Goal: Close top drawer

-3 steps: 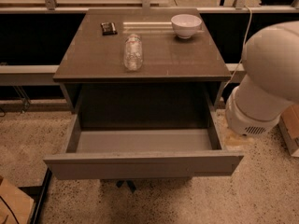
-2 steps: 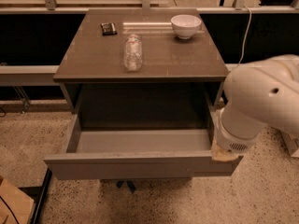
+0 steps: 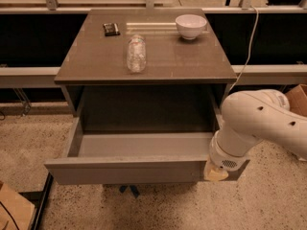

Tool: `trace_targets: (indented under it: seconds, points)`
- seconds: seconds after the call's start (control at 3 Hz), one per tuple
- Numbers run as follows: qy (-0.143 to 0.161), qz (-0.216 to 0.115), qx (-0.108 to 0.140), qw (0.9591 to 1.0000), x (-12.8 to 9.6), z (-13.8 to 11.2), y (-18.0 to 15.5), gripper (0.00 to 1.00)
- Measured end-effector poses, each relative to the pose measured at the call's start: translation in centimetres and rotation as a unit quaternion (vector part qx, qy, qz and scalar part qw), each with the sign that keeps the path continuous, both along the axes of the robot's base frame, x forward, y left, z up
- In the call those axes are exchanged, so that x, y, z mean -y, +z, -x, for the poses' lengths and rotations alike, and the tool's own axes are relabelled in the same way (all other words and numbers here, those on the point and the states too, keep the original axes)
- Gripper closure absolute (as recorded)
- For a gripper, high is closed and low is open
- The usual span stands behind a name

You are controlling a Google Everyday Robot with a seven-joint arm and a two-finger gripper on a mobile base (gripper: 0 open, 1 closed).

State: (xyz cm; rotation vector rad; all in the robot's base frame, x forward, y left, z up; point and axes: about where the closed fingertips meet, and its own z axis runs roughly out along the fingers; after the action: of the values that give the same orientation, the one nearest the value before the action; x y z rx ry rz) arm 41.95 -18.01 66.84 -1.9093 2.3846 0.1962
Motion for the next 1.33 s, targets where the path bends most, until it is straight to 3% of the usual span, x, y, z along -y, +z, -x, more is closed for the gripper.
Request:
trace_targets:
  seconds: [0.33, 0.67, 1.33]
  points:
    - [-0.013, -0.052, -0.027, 0.9982, -0.3, -1.1, -1.9, 1.00]
    - [-0.013, -0.052, -0.027, 0.9982, -0.3, -1.1, -1.9, 1.00]
    - [0.001, -0.041, 0.001, 0.9992, -1.0, -3.8, -2.5, 1.00]
